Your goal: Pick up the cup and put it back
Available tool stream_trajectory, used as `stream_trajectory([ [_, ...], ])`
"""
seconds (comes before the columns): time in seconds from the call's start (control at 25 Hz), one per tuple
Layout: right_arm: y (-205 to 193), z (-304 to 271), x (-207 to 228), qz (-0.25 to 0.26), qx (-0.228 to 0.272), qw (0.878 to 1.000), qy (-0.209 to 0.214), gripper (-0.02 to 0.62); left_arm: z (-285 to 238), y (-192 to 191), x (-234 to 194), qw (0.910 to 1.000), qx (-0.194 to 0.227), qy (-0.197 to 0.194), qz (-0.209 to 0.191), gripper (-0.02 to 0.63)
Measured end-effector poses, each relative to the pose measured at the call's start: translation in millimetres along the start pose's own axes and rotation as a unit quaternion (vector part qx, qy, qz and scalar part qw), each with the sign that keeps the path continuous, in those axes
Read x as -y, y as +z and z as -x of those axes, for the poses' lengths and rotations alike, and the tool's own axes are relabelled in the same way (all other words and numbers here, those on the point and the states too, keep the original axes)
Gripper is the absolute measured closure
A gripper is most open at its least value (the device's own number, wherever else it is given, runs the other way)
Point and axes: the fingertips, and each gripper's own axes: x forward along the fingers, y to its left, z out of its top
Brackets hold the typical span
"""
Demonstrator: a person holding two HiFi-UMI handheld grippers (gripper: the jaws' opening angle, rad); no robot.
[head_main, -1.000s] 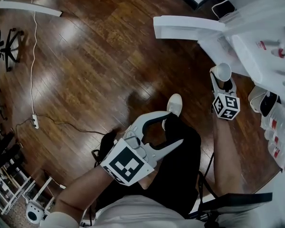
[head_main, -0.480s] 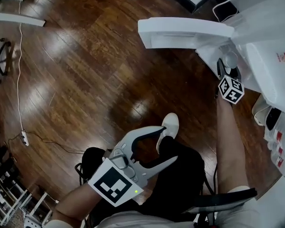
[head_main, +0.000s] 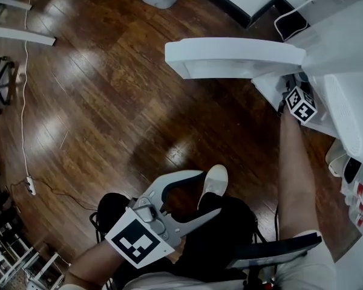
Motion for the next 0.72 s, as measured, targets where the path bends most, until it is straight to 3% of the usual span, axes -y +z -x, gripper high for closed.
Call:
stream_trajectory([
  [0.24, -11.2, -24.1, 13.7, -0.025, -0.006, 0.999, -0.025, 0.298, -2.2, -4.0, -8.3, 0.9999, 0.008, 0.004, 0.006, 0.351],
  [0.52, -21.1, -26.7, 16.8, -0.011, -0.01, 0.999, -0.036, 0.291, -2.2, -5.3, -10.8, 0.9999, 0.011, 0.009, 0.009, 0.351],
  [0.72, -17.6, -26.1, 14.2, -0.018, -0.005, 0.999, -0.04, 0.248, -2.1, -7.9, -11.6, 0.9999, 0.011, 0.005, 0.007, 0.351],
])
